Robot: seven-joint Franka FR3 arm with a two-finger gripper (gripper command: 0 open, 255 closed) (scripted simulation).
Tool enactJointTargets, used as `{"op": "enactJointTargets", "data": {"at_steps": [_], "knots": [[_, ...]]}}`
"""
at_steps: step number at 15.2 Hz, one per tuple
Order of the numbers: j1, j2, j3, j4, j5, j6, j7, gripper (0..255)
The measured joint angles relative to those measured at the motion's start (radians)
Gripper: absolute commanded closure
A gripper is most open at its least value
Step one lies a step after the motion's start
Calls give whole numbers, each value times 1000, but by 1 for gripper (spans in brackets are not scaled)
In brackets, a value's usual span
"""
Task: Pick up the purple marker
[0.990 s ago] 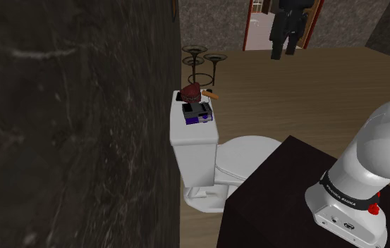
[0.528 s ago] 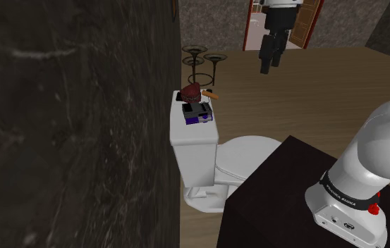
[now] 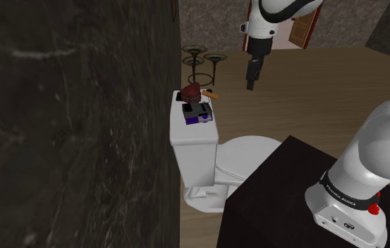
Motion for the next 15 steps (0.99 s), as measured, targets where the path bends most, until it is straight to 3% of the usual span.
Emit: {"op": "enactJointTargets", "data": {"at_steps": [6, 15], "knots": [[22, 196, -25, 8, -32, 224, -137, 0], [39, 523, -41, 123, -50, 496, -343, 0]]}}
